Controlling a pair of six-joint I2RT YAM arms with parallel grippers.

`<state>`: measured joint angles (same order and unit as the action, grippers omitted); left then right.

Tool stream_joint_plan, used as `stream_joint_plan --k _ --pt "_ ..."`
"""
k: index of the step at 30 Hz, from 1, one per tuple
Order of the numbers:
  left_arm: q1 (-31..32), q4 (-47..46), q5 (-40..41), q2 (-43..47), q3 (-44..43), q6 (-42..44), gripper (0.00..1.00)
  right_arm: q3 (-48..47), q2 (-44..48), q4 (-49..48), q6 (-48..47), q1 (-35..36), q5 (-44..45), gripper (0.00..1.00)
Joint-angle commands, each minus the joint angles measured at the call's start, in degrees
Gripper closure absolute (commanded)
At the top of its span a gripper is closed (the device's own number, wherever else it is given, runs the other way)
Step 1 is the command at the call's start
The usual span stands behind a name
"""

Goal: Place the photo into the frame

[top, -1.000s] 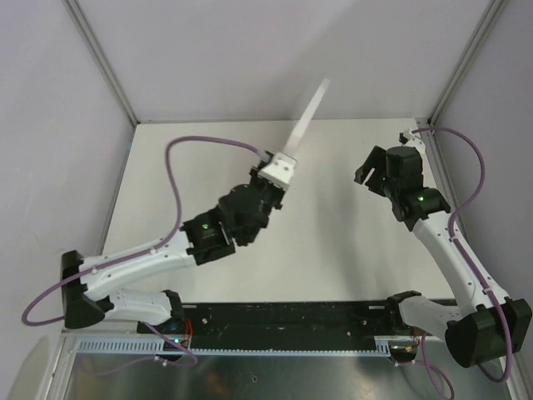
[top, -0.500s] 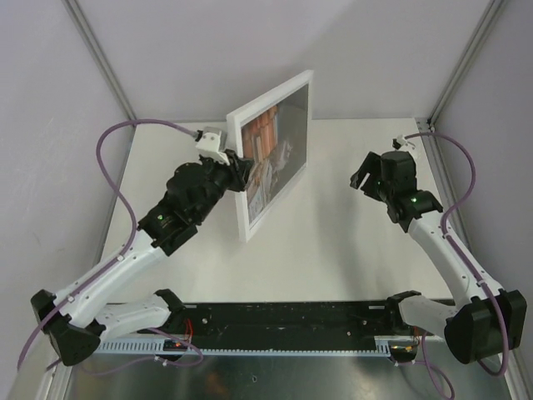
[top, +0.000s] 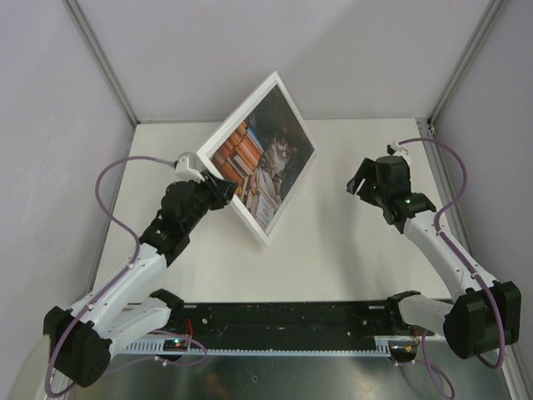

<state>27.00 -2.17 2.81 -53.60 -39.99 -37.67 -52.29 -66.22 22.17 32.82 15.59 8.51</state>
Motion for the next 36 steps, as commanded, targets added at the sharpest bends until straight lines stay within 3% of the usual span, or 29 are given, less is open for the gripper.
stream_joint_plan --k 1,15,27,36 --pt "-1.9 -9.8 -2.1 2.0 7.4 -7.5 1.0 0.8 -0.1 -2.6 0.6 0.7 0.0 0.29" --pt "-2.7 -22.4 -1.6 2.7 27.4 -22.8 1.0 3.2 -2.0 -4.2 0.9 2.5 0.5 0.29" --pt "-2.7 -23.1 -7.5 -1.7 33.7 -30.9 1.0 5.7 -4.0 -6.8 1.9 4.6 0.9 0.29" --pt "-2.7 -22.8 -11.2 -5.8 35.3 -35.0 0.8 6.8 -4.7 -7.8 2.1 5.1 0.8 0.29"
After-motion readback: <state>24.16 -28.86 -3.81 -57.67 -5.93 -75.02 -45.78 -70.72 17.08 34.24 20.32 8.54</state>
